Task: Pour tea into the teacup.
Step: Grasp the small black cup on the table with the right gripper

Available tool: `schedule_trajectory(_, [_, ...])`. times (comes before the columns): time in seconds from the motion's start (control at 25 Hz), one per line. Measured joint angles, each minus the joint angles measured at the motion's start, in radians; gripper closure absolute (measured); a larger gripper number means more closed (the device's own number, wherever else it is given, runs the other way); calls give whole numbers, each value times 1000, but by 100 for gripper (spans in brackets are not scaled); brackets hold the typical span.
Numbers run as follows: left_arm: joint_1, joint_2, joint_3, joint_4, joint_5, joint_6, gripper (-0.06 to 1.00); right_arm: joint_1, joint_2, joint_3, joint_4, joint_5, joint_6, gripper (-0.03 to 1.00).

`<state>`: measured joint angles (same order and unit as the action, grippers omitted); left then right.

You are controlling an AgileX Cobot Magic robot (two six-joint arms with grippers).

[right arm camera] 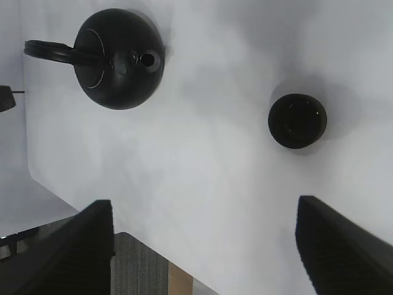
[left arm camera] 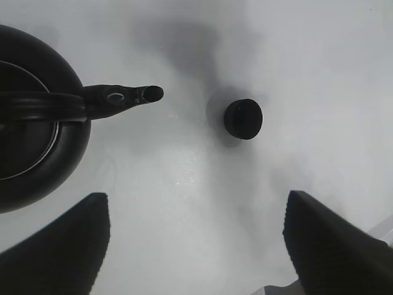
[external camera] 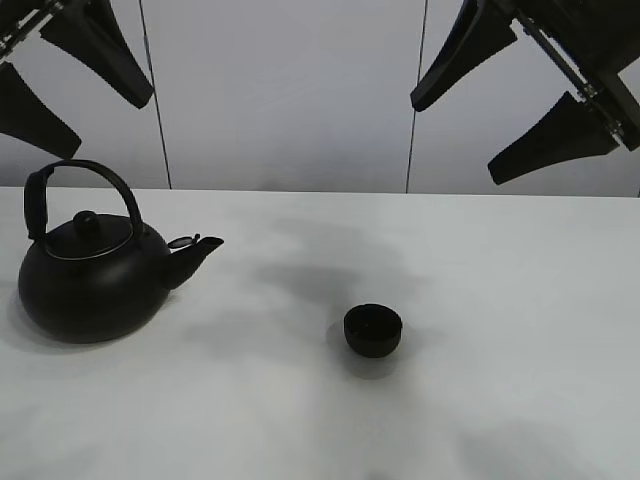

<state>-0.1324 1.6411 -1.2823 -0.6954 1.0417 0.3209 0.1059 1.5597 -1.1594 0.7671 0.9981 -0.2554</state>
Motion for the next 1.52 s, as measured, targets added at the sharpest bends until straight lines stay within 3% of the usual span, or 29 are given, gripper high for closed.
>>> schedule_trajectory(0.28, [0, 0, 0, 0, 0, 0, 38, 0, 0, -2, -1, 1, -20, 41])
schedule_trajectory(0.48, [0, 0, 0, 0, 0, 0, 38, 19, 0, -82, -33, 37, -54, 41])
schedule_trajectory(0.6, [0, 0, 0, 0, 0, 0, 38, 95, 0, -148, -143, 42, -54, 41])
schedule_trajectory(0.88, [0, 0, 0, 0, 0, 0, 38, 346, 0, -187, -572, 50, 55, 39])
schedule_trajectory(1.0, [0, 0, 0, 0, 0, 0, 38, 410, 2, -187, -676, 47, 89, 38])
schedule_trajectory(1.32, [0, 0, 0, 0, -1, 0, 38, 422, 154, -189, -718, 56, 155, 38])
schedule_trajectory(1.52, [0, 0, 0, 0, -2, 0, 38, 422, 282, -189, -719, 2, 158, 38])
